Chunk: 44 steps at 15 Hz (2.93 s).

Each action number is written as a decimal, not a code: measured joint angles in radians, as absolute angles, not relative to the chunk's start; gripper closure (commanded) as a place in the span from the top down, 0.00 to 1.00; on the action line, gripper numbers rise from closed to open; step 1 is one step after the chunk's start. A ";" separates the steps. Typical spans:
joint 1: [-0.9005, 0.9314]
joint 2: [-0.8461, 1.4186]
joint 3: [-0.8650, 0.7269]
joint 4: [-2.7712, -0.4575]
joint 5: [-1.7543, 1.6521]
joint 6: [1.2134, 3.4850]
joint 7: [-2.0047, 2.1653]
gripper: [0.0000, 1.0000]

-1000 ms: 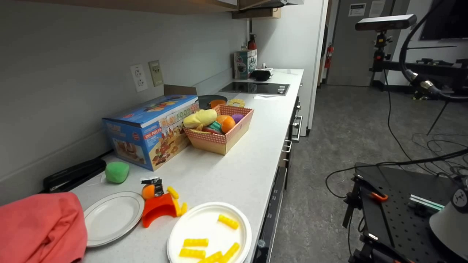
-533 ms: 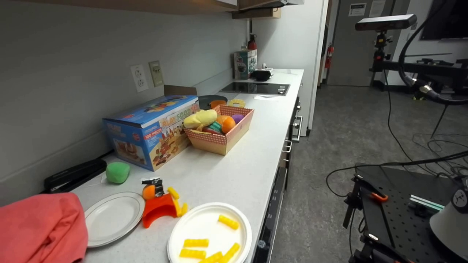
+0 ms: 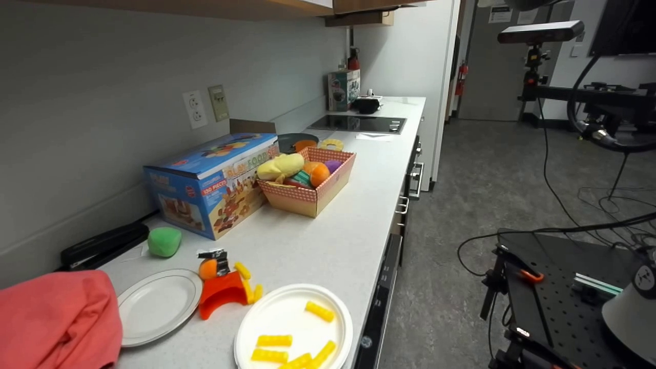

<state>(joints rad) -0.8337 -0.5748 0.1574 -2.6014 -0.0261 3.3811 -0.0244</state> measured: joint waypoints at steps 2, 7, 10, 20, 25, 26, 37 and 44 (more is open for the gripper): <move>-0.831 -0.573 0.160 -2.601 -0.026 3.381 -0.024 1.00; -0.831 -0.573 0.160 -2.601 -0.026 3.381 -0.024 1.00; -0.829 -0.573 0.160 -2.601 -0.026 3.380 -0.024 1.00; -0.818 -0.606 0.171 -2.503 0.039 3.385 0.038 1.00; -0.894 -0.506 0.165 -2.401 0.091 3.419 0.074 1.00; -0.909 -0.477 0.167 -2.381 0.102 3.428 0.082 1.00; -1.211 -0.343 0.340 -2.245 0.338 3.517 0.101 1.00; -1.542 -0.334 0.618 -2.198 0.573 3.542 0.062 1.00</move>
<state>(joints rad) -1.5422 -0.3335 0.6182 -2.1983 0.5734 3.5417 0.0625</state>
